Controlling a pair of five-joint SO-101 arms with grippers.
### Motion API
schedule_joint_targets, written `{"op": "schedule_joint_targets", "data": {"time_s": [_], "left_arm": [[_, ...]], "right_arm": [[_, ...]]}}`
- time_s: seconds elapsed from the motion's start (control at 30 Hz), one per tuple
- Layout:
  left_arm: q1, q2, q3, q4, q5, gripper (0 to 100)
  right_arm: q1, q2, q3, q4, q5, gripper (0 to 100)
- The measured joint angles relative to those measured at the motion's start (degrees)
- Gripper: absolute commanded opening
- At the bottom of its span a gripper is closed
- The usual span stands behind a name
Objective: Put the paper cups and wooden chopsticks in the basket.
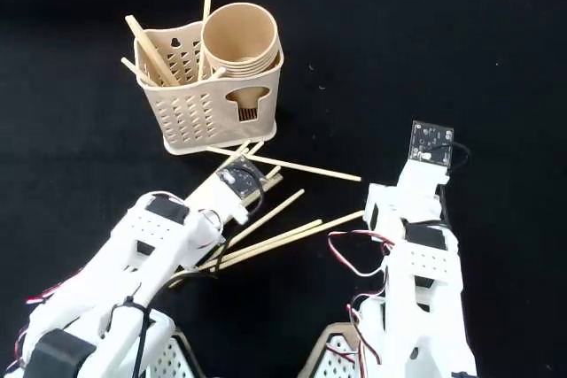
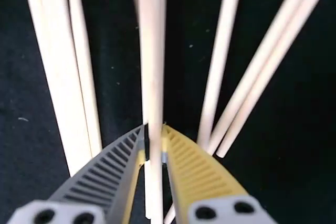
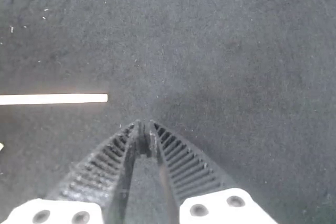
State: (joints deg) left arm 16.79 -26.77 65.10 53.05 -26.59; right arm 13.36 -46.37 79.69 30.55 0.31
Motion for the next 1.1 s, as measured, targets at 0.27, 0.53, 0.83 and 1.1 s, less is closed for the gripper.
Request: {"op": "schedule_joint_targets", "data": {"time_s": [0.27, 0.53, 0.83, 1.1], "left_arm": [[7.65, 0.35, -4.92, 9.49, -0.26, 3], [10.73, 0.35, -10.46, 16.35, -0.44, 3], [10.73, -13.19, -11.96, 24.35, -3.34, 3], [9.32, -37.54, -17.93, 29.98, -3.43, 3]], "right_arm": [[0.0, 0.0, 0.0, 0.0, 0.0, 1.5], [0.0, 0.0, 0.0, 0.0, 0.0, 1.5], [0.0, 0.0, 0.0, 0.0, 0.0, 1.5], [0.0, 0.0, 0.0, 0.0, 0.0, 1.5]]}}
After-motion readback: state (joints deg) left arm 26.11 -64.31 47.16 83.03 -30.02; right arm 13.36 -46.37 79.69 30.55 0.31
